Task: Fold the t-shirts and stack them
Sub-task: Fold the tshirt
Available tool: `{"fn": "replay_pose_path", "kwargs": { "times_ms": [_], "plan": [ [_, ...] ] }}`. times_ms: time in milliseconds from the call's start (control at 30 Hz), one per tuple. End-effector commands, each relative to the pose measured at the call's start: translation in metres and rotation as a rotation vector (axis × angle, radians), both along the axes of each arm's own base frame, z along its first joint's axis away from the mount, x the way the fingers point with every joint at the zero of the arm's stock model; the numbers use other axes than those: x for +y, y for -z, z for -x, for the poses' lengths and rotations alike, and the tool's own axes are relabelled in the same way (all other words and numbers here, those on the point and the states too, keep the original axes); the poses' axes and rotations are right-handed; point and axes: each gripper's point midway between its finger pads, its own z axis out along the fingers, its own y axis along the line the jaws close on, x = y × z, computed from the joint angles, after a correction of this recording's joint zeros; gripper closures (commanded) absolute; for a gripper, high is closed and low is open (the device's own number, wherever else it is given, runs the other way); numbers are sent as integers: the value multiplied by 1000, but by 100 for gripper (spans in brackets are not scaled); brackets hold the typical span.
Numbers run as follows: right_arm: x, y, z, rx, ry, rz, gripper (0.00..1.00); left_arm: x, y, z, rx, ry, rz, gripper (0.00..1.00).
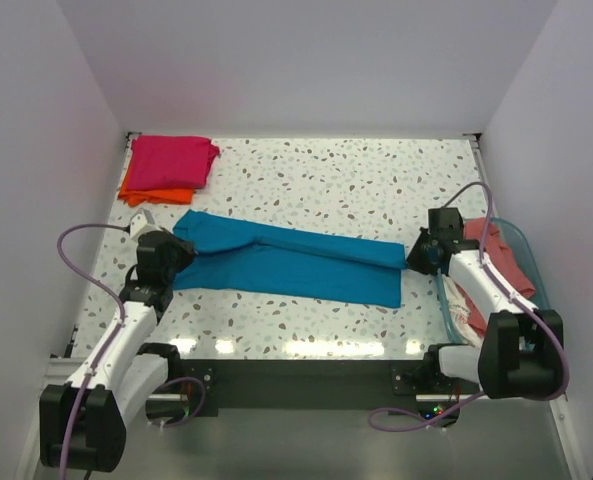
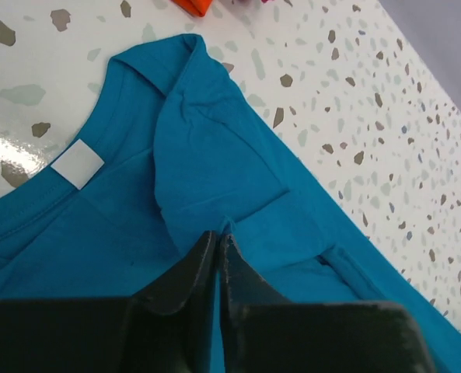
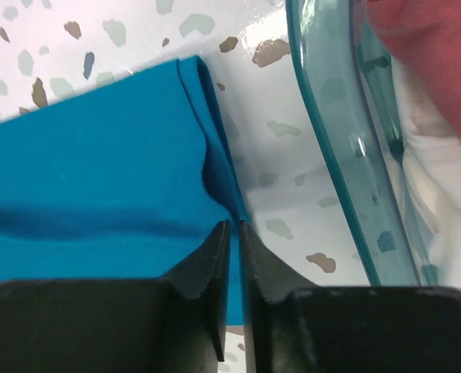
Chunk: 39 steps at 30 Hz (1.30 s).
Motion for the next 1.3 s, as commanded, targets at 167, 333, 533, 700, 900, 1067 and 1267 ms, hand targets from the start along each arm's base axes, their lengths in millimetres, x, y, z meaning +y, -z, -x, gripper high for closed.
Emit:
{"fn": "replay_pose_path", "kwargs": {
  "times_ms": [167,333,533,700,900,1067,1267],
  "plan": [
    [4,-25,-7,-107,-33,-8,64,7,-17,10,-68,-29,-2,49],
    [29,-52,-26,-172,-131,-10,62,-2,-45,-13,-110,51,-51,48],
    [86,-52,-53,-176,-247,25,64,-31,-20,-50,39,81,-76,55],
    [123,-46,-76,-174,-322,25,64,-64,5,-71,126,119,-79,63],
    [154,-15,-79,-124,-391,31,65,-74,28,-88,147,122,-81,55],
    [166,0,-73,-105,-418,49,66,-75,20,-107,103,117,-103,48],
    [166,14,-63,-87,-427,57,67,-83,18,-131,108,157,-122,51]
  ]
}}
